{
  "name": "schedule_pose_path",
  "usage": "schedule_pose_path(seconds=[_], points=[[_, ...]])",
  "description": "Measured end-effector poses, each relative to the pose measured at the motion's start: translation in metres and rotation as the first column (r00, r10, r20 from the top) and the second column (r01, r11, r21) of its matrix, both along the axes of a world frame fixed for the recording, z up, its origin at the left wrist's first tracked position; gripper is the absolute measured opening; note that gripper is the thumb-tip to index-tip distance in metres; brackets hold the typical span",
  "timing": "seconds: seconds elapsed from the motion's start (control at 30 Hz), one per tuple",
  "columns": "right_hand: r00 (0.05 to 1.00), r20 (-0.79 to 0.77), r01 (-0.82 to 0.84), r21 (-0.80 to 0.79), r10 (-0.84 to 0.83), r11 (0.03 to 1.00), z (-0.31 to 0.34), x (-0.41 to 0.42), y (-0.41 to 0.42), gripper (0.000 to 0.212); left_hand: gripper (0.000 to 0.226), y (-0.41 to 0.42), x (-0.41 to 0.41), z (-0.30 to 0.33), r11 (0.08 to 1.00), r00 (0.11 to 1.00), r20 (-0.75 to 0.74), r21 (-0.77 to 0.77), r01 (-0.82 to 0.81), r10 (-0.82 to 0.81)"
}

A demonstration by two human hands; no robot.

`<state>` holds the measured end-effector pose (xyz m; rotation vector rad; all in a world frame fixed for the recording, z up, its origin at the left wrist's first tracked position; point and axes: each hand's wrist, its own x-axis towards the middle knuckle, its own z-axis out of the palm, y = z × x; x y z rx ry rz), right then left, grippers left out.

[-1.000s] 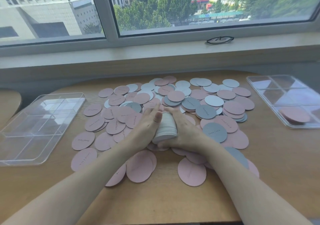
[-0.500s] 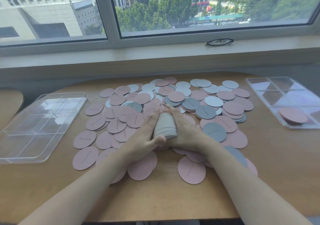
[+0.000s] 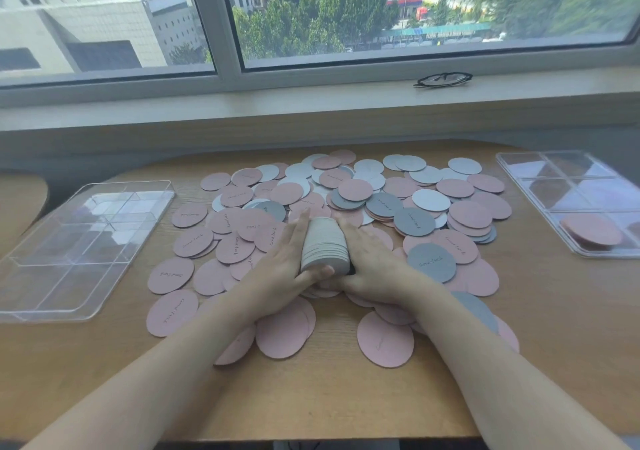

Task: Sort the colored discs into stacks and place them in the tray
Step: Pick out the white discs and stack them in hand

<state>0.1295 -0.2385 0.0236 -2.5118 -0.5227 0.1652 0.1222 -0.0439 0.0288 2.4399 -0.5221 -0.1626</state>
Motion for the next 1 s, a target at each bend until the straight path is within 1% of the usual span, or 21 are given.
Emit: schedule_pose_path(seconds=[0.07,0.17,0.23,0.3,0.33,0.43,0.53,0.57,0.6,0.63,0.67,0.7,0.73,0.77,0.8,0.83,0.9,0.93,1.0], points=[[0.999,0.031,-0.008,-0.012,0.009,1.000,-0.001,0.000,0.000,0.107,0.105,0.005,0.003,0.002,0.999,1.000,-0.019,0.038,0.021,-0.021],[0.998,0.069,-0.003,-0.023,0.004,1.000,-0.002,0.000,0.000,0.104,0.109,0.011,0.005,0.006,0.998,0.998,-0.045,0.023,0.052,-0.051],[0.998,0.068,-0.001,-0.002,0.001,1.000,-0.001,-0.001,0.000,0.108,0.102,0.009,0.002,0.005,0.999,0.999,-0.036,0.007,0.036,-0.036],[0.998,0.058,-0.001,0.010,0.001,1.000,0.001,-0.002,0.001,0.116,0.092,0.006,0.000,0.003,1.000,0.999,-0.037,0.022,0.011,-0.010],[0.998,0.058,0.000,0.021,-0.001,1.000,0.001,-0.002,0.001,0.118,0.092,0.006,0.000,0.002,0.999,0.999,-0.043,0.033,0.007,-0.006],[0.998,0.068,0.009,0.102,-0.015,0.995,0.002,-0.002,0.002,0.113,0.099,0.007,0.006,0.006,0.997,0.998,-0.052,0.062,0.040,-0.037],[0.998,0.059,0.010,0.137,-0.018,0.991,0.002,-0.002,0.000,0.108,0.105,0.012,0.012,0.015,0.984,0.994,-0.039,0.143,0.107,-0.103],[0.999,0.052,0.006,0.143,-0.014,0.990,0.002,-0.001,-0.001,0.106,0.109,0.014,0.015,0.019,0.984,0.992,-0.038,0.130,0.124,-0.120],[0.999,0.050,0.000,0.147,-0.007,0.989,0.001,-0.001,-0.001,0.104,0.111,0.016,0.020,0.023,0.990,0.993,-0.040,0.080,0.118,-0.115],[0.999,0.052,-0.009,0.146,0.001,0.989,0.001,0.000,-0.002,0.103,0.107,0.020,0.027,0.025,0.997,0.997,-0.027,0.023,0.075,-0.074],[0.998,0.056,-0.016,0.147,0.008,0.989,0.000,0.000,-0.002,0.103,0.093,0.024,0.039,0.024,1.000,1.000,0.007,-0.027,-0.004,0.004],[0.998,0.059,-0.021,0.148,0.012,0.989,0.000,0.001,-0.003,0.104,0.072,0.030,0.054,0.023,0.992,0.991,0.070,-0.048,-0.115,0.118],[0.998,0.061,-0.025,0.150,0.016,0.988,0.000,0.001,-0.003,0.104,0.051,0.038,0.070,0.021,0.973,0.962,0.141,-0.029,-0.230,0.232],[0.998,0.061,-0.028,0.152,0.019,0.988,0.000,0.001,-0.003,0.104,0.038,0.045,0.086,0.021,0.945,0.929,0.193,0.032,-0.326,0.315],[0.998,0.060,-0.030,0.156,0.020,0.987,0.000,0.001,-0.003,0.104,0.035,0.053,0.099,0.022,0.917,0.913,0.208,0.121,-0.380,0.351],[0.998,0.058,-0.031,0.158,0.023,0.987,0.000,0.002,-0.003,0.104,0.036,0.060,0.109,0.022,0.894,0.919,0.180,0.226,-0.386,0.351],[0.998,0.058,-0.037,0.161,0.028,0.986,0.000,0.002,-0.003,0.104,0.040,0.069,0.120,0.024,0.864,0.946,0.084,0.388,-0.320,0.312],[0.998,0.059,-0.040,0.163,0.031,0.986,0.000,0.002,-0.003,0.104,0.041,0.071,0.121,0.027,0.859,0.957,0.061,0.427,-0.283,0.285],[0.998,0.059,-0.045,0.168,0.036,0.985,0.001,0.001,-0.003,0.105,0.045,0.073,0.119,0.031,0.868,0.969,0.061,0.435,-0.240,0.238]])
